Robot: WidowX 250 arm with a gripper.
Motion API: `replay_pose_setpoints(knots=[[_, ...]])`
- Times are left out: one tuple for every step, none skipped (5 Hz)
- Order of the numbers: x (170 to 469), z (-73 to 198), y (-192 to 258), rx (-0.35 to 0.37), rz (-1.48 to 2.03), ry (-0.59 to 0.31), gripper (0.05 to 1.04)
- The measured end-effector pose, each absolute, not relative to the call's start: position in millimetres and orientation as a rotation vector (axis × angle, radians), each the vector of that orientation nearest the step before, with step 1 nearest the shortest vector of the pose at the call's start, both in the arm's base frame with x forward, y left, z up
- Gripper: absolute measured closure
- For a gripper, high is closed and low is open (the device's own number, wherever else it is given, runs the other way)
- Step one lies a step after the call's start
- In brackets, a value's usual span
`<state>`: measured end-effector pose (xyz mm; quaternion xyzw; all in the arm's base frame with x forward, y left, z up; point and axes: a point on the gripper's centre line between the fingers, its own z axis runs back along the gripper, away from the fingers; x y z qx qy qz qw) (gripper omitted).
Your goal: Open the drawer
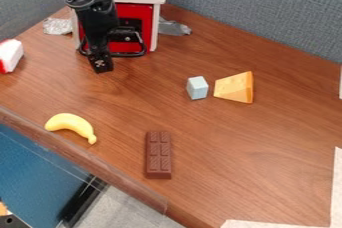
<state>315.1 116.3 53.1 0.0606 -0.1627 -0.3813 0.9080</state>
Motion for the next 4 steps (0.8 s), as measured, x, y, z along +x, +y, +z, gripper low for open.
replay_pose_setpoints(knots=[[320.6,44.3,119.2,0.112,-0.767,-0.324,0.084],[326.9,43.3,121.4,0.114,-0.750,-0.336,0.131],[327.1,38.5,120.0,0.118,-0.683,-0.380,0.422],[324.1,35.8,124.0,0.122,-0.652,-0.388,0.733]])
